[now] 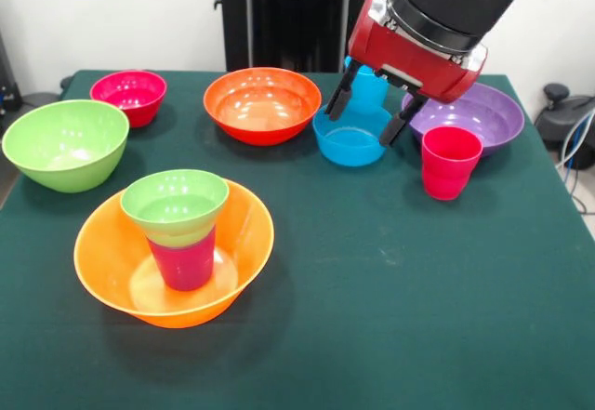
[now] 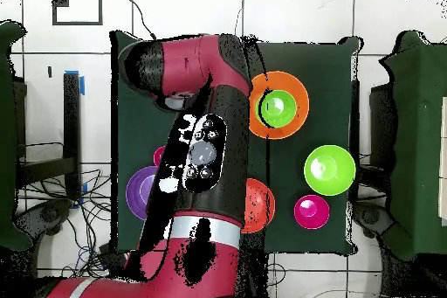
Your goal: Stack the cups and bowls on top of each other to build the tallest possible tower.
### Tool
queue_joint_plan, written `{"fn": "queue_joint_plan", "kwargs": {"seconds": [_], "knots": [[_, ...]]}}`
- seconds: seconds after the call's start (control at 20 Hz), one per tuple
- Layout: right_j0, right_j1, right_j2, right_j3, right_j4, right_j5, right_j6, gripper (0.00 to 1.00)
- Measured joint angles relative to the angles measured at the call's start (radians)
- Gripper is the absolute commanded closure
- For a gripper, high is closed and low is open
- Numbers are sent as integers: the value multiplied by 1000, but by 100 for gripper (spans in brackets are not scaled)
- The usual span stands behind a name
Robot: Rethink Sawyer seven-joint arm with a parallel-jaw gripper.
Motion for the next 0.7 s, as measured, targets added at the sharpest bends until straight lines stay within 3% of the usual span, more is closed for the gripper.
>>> {"fn": "queue_joint_plan", "kwargs": {"seconds": [0.2,0.7], "knots": [[1,-10,-12,10,23,-21,21,0],[46,-42,-74,57,83,-166,190,0]]}}
